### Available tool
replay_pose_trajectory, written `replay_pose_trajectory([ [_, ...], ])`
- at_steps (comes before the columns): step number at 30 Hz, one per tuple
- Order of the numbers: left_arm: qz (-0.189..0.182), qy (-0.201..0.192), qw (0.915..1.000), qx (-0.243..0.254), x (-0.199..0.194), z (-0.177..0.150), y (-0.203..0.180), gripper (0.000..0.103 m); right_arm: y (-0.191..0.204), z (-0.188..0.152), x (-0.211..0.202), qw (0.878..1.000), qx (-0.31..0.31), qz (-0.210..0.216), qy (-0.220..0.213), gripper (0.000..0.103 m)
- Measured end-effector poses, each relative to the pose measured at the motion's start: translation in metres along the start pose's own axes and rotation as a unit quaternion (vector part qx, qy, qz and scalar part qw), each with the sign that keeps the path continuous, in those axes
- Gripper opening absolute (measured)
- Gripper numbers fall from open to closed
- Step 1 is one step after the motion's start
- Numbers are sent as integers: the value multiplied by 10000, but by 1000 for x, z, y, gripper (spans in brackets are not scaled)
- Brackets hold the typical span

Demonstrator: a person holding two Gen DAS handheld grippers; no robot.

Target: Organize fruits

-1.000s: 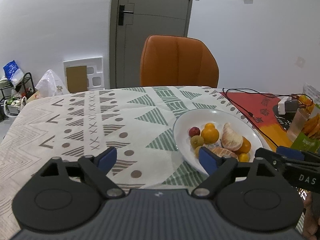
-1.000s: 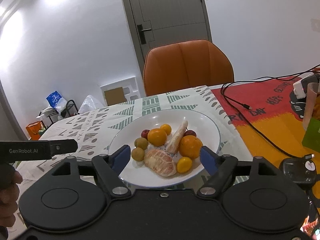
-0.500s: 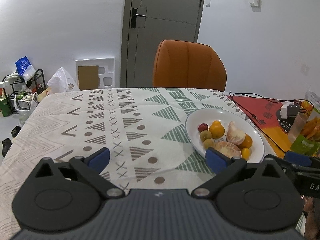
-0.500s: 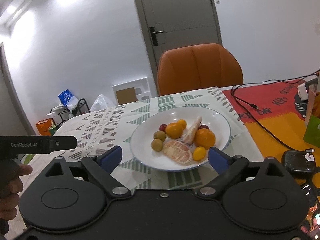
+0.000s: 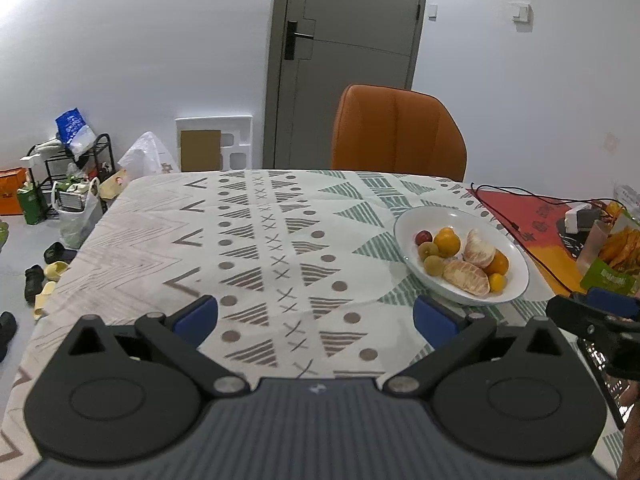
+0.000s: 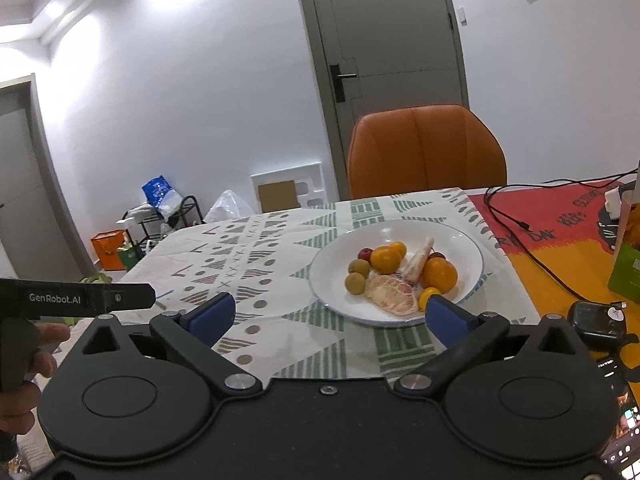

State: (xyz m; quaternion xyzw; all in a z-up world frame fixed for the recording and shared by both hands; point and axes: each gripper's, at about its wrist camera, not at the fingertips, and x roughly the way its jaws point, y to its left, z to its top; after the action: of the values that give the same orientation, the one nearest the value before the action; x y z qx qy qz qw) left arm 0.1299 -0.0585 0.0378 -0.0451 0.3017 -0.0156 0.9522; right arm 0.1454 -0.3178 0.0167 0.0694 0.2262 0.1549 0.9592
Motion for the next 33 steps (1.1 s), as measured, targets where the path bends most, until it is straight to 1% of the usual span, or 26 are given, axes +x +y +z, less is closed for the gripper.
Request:
replay_pose_trajectory([
  [4, 130, -50, 9998, -160, -13, -6, 11, 103, 7, -4, -8, 9999, -66, 100, 25, 103],
  [11, 296, -124, 9992, -223, -38, -19, 23, 103, 18, -7, -25, 9995, -162, 254, -5, 103],
  [20, 520, -225, 9983, -139, -70, -34, 33, 103, 35, -12, -54, 9981, -359, 472, -189, 103],
  [26, 586, -369, 9976, -61, -95, -40, 37, 103, 48, -13, -73, 9963, -504, 625, -307, 103],
  [33, 671, -495, 9965, 73, -120, -45, 39, 103, 56, -11, -88, 9947, -580, 772, -345, 103],
])
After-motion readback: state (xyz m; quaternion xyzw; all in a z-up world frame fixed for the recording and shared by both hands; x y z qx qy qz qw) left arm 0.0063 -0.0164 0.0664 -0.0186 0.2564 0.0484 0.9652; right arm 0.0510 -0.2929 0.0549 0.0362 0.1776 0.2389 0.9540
